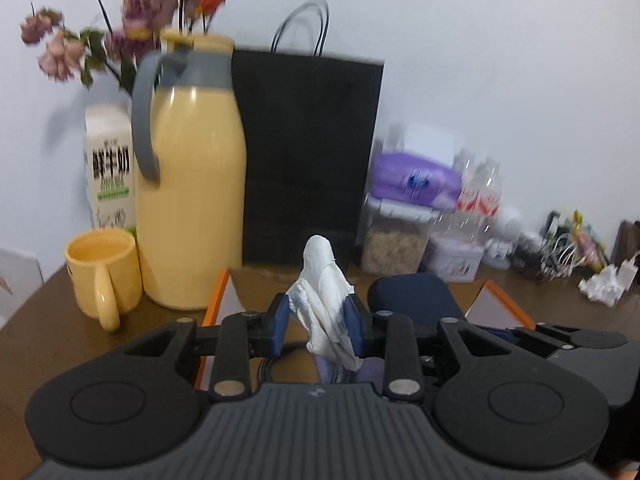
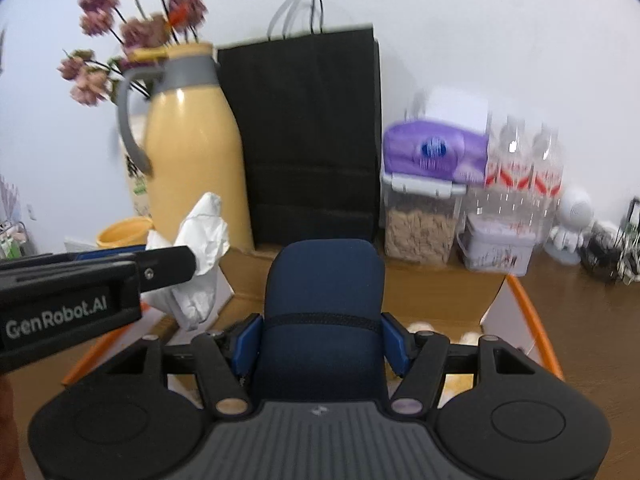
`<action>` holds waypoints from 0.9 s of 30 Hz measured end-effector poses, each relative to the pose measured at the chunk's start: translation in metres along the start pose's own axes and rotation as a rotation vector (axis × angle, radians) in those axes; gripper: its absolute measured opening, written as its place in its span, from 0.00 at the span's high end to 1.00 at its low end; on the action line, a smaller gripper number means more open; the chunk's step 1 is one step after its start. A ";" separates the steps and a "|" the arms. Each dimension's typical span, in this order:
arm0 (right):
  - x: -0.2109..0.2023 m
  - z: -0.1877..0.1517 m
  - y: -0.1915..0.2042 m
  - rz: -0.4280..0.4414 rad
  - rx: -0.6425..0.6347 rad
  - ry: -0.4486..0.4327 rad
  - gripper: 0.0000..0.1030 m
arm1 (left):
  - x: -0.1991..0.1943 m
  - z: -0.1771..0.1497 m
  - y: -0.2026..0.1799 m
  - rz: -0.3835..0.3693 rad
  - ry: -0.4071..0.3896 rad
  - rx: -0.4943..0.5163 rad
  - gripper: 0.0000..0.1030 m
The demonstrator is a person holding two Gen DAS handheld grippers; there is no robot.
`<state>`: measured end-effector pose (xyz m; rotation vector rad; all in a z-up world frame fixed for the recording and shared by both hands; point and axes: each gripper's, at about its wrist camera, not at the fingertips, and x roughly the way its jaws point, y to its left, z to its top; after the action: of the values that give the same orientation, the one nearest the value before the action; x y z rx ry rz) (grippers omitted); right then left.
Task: Organize objects
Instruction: 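Carry the cloth with the left tool while the right tool carries the case, both releasing into the box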
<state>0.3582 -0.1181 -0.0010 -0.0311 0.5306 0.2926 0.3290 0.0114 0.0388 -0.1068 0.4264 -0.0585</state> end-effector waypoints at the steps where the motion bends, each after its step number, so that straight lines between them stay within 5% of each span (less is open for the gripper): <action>1: 0.005 -0.003 -0.001 -0.001 0.003 0.010 0.40 | 0.005 -0.002 0.001 0.002 0.017 0.005 0.70; 12: 0.016 -0.019 -0.007 0.008 0.002 0.049 0.39 | 0.017 -0.015 0.004 0.023 0.077 0.020 0.58; 14: 0.014 -0.020 -0.008 0.008 0.009 0.051 0.38 | 0.014 -0.013 0.003 0.027 0.065 0.031 0.48; 16: 0.009 -0.018 -0.009 0.003 0.011 0.038 0.24 | 0.010 -0.012 0.002 0.031 0.052 0.032 0.26; 17: 0.006 -0.017 -0.010 0.000 0.013 0.030 0.07 | 0.008 -0.011 0.002 0.031 0.042 0.031 0.23; 19: -0.001 -0.015 -0.011 -0.008 0.015 0.005 0.00 | 0.005 -0.009 0.001 0.031 0.032 0.025 0.03; 27: -0.013 -0.013 -0.019 -0.026 0.034 -0.006 0.00 | -0.010 -0.002 0.000 0.032 -0.022 0.009 0.00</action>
<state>0.3468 -0.1406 -0.0066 -0.0042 0.5289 0.2581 0.3191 0.0122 0.0412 -0.0919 0.4061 -0.0276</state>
